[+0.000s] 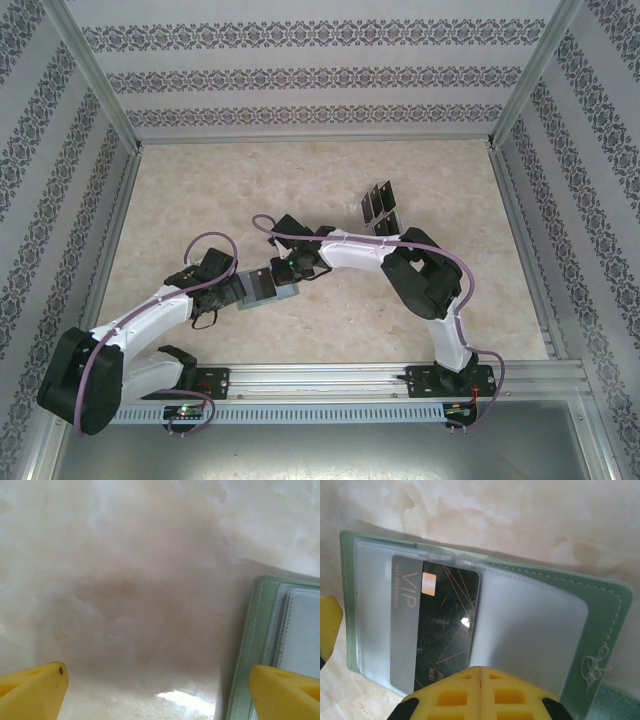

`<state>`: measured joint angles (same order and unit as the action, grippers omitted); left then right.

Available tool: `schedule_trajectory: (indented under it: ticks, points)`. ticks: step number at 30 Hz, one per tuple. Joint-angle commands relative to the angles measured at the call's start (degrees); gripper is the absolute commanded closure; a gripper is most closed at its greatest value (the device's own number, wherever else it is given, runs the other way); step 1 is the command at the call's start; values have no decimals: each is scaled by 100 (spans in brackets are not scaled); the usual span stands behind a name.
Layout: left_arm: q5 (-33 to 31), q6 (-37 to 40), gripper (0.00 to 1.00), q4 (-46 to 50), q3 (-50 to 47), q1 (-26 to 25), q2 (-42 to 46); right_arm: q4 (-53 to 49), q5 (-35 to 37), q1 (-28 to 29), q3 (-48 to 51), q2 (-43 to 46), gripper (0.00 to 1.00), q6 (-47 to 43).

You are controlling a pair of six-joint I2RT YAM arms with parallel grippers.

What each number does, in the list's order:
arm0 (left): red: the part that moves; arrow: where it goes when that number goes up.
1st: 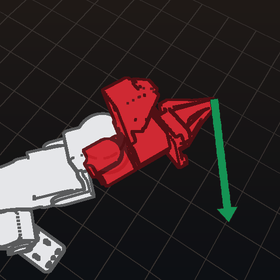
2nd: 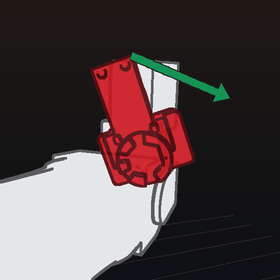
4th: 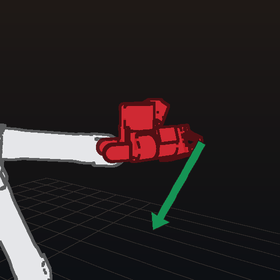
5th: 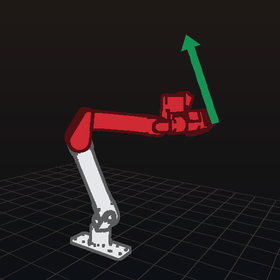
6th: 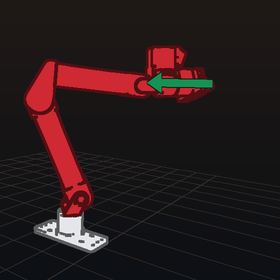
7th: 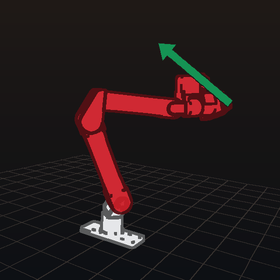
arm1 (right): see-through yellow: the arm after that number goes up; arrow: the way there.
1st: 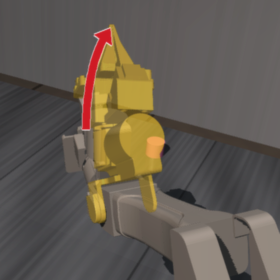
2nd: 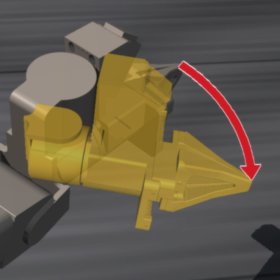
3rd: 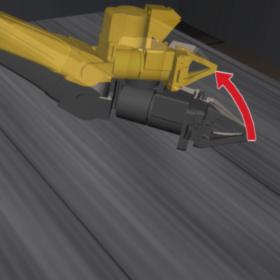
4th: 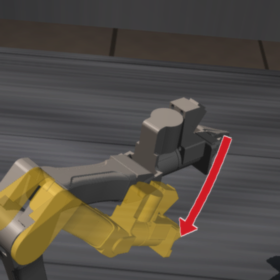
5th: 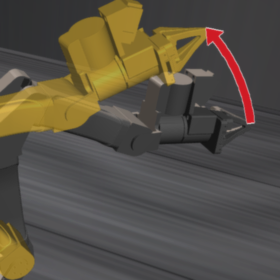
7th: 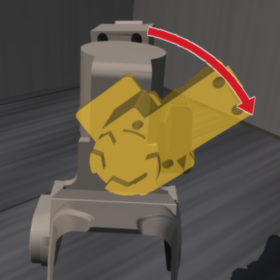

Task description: Put the credit cards into the card holder

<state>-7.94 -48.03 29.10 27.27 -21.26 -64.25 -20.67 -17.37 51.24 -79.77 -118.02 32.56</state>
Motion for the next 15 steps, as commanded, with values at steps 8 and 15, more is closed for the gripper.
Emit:
schedule_trajectory:
  ticks: [8,15]
  points:
    - [-84,-83,7,-109,-179,34,-9,-241,33,197,-377,-329,100,-123]
    - [-61,-97,7,-175,-230,40,-22,-232,-29,268,-512,-463,100,-50]
